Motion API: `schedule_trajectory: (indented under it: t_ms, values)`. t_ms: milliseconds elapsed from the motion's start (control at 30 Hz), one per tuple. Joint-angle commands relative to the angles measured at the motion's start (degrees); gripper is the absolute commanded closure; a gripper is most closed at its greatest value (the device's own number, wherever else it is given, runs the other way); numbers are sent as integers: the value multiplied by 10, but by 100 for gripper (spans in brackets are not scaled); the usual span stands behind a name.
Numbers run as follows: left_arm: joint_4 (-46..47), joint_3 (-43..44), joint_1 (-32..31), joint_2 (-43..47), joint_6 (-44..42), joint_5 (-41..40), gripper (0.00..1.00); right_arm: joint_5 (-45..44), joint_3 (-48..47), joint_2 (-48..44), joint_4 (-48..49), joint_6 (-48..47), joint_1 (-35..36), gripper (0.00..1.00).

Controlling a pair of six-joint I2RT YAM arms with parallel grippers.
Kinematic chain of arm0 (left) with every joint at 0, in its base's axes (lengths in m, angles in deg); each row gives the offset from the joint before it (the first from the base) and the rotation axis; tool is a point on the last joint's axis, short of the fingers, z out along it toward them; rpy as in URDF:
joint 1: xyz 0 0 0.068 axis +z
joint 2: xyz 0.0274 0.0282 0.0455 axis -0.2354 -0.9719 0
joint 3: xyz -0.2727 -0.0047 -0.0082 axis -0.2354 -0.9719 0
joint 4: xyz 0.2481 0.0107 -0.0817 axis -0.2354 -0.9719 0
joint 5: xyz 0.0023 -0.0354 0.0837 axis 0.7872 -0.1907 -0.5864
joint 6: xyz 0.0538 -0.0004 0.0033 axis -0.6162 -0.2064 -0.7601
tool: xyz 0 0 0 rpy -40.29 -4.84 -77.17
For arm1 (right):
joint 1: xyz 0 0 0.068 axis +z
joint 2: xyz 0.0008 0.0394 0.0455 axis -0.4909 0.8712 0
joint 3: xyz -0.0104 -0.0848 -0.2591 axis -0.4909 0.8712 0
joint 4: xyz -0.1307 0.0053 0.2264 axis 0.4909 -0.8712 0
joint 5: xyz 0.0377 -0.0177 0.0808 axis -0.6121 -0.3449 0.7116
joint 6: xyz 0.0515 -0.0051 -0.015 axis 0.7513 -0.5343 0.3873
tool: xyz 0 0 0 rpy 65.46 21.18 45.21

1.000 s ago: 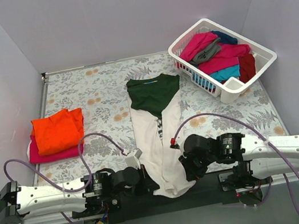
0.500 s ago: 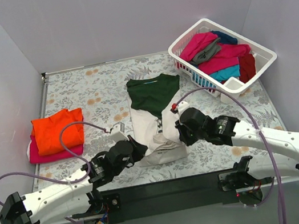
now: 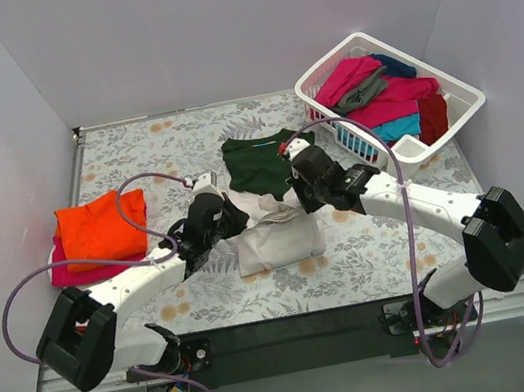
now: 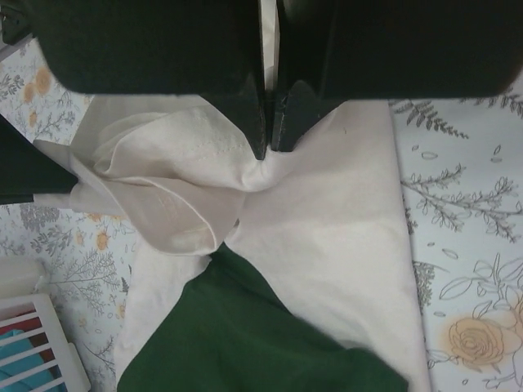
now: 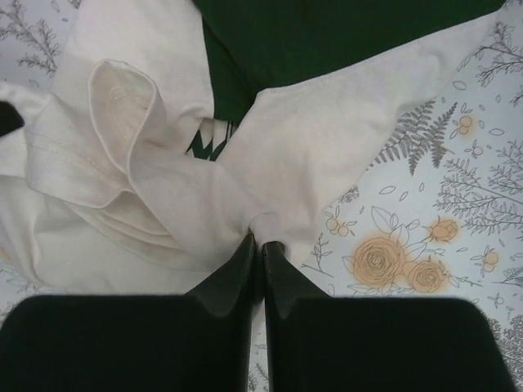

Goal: Fold and stack the t-shirts
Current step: Fold the tshirt

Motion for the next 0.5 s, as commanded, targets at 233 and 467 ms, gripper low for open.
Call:
schedule_trajectory:
  t_ms: [233, 467]
  values:
    - [60, 109, 60, -142, -61, 68, 100, 10, -93, 107, 28, -48, -62, 99]
    - [26, 167, 85, -211, -58, 42, 100, 10, -139, 165, 27, -51, -89, 99]
